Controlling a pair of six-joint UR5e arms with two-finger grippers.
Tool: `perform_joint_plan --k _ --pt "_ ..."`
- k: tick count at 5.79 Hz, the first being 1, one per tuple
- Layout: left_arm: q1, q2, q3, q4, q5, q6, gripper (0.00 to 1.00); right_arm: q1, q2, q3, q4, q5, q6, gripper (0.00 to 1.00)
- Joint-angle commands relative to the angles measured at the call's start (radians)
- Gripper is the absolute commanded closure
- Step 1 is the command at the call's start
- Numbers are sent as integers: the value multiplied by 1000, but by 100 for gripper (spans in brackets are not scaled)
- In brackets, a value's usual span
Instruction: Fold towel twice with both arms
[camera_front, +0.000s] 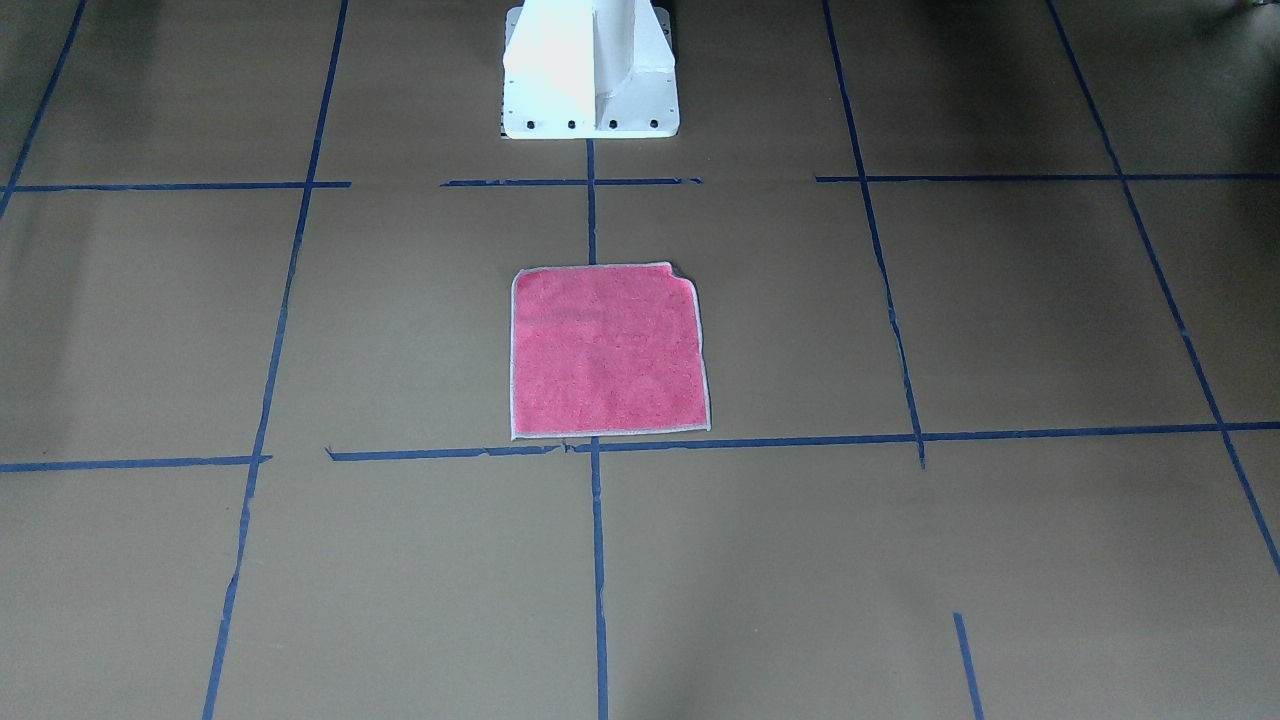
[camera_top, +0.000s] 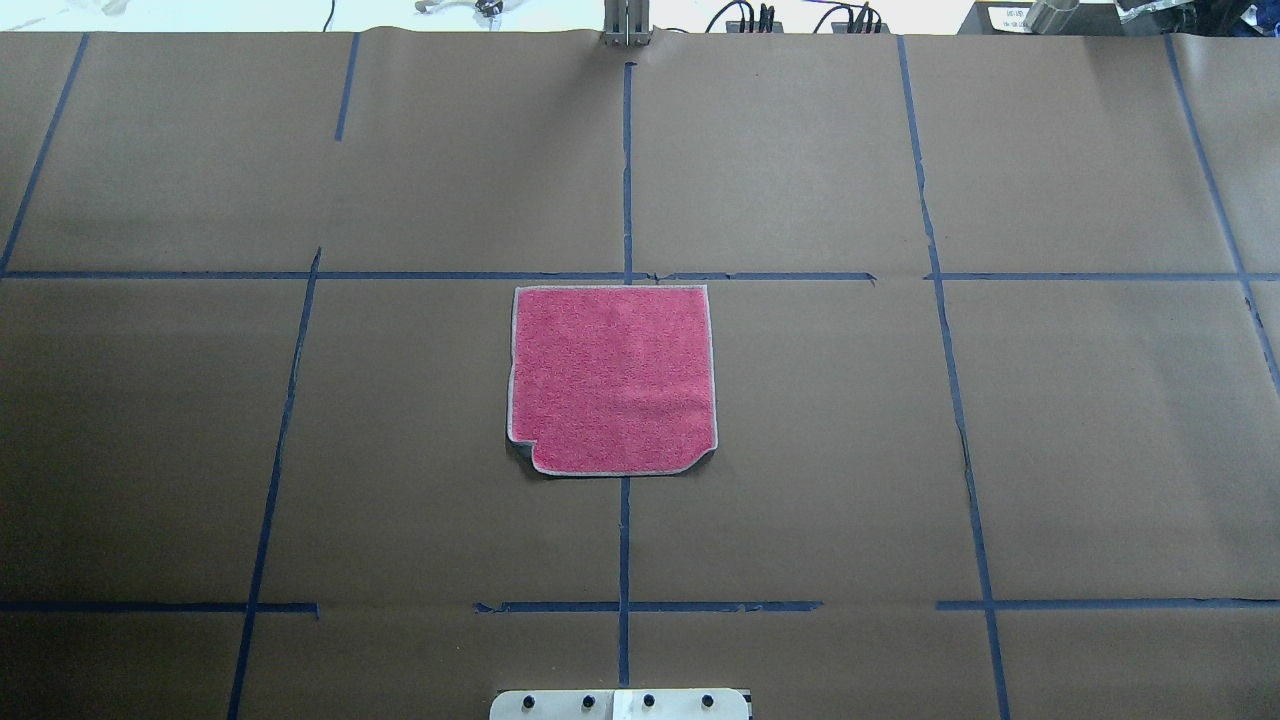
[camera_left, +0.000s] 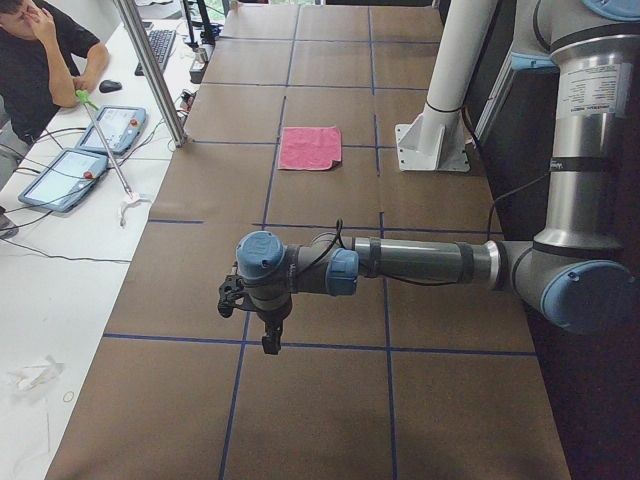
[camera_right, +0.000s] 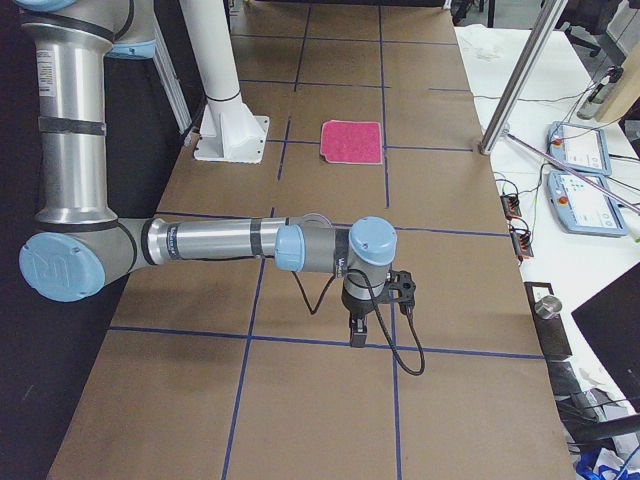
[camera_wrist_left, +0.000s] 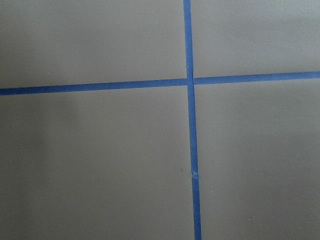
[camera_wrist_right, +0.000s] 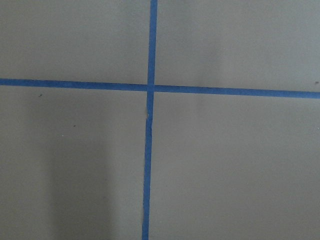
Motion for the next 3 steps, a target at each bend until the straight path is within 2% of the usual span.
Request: perform_joint_plan --k 1,3 --pt "39 -81 -1 56 0 -43 0 -47 73 -5 -4 0 22 0" --pt "177 -195 3 56 1 -211 0 -148 136 5 0 7 172 0"
